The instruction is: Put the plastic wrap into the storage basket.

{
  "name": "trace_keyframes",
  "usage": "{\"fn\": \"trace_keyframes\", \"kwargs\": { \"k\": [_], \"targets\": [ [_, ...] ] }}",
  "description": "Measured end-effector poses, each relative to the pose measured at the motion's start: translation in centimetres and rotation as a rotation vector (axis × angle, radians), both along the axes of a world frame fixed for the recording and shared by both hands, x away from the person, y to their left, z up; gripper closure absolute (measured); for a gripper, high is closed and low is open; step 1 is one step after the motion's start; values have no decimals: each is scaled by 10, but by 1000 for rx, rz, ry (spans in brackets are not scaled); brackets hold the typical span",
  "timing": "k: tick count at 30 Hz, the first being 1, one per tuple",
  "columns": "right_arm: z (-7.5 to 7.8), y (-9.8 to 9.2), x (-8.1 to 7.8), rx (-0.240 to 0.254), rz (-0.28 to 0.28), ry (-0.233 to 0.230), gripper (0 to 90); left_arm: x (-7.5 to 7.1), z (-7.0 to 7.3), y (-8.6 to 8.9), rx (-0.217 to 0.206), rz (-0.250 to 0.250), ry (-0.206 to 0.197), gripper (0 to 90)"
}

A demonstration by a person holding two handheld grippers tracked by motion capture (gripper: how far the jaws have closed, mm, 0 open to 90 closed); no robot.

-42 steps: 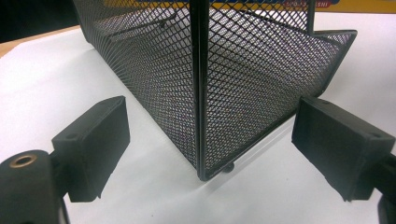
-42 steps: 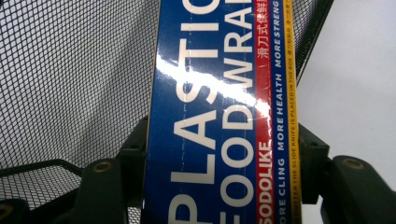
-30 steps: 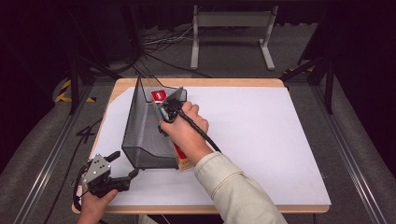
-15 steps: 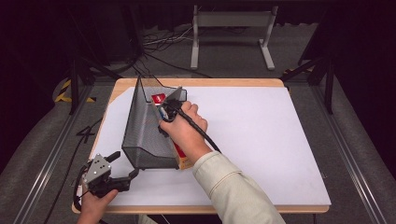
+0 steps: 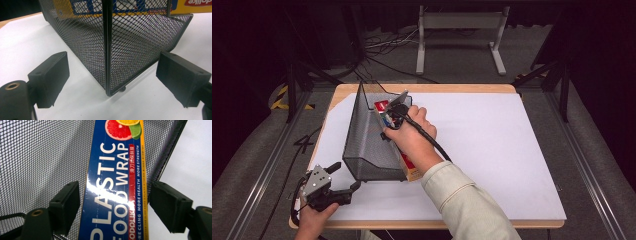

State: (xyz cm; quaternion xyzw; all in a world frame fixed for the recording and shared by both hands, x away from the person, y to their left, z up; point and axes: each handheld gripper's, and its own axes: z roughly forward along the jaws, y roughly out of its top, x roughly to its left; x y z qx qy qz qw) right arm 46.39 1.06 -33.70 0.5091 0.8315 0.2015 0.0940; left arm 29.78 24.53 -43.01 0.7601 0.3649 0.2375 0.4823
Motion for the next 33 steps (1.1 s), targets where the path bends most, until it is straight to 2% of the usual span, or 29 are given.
{"fn": "trace_keyframes", "kwargs": {
  "k": [7, 10, 15, 18, 21, 25, 27, 30, 33],
  "targets": [
    [4, -5, 0, 16, 22, -17, 248, 0, 0, -1, 9, -2, -4, 122],
    [9, -9, -2, 41, 36, -32, 247, 3, 1, -1, -3, -3, -8, 122],
    [19, -19, -10, 78, 54, -95, 239, 6, 1, -5, 2, -12, -5, 121],
    [26, -27, -15, 110, 89, -125, 239, 4, 0, -5, 3, -14, -3, 121],
    [34, -36, -22, 157, 113, -180, 240, 4, -1, -5, 0, -9, 1, 122],
    [42, -48, -29, 176, 156, -275, 237, 3, 0, -6, 9, -5, -3, 122],
    [46, -55, -33, 192, 170, -307, 232, 4, 0, -6, 10, -4, -2, 122],
    [52, -66, -39, 222, 184, -333, 229, 5, -1, -6, 12, -9, 1, 122],
    [55, -74, -44, 227, 196, -355, 229, 5, -1, -7, 14, -15, 6, 121]
  ]
}}
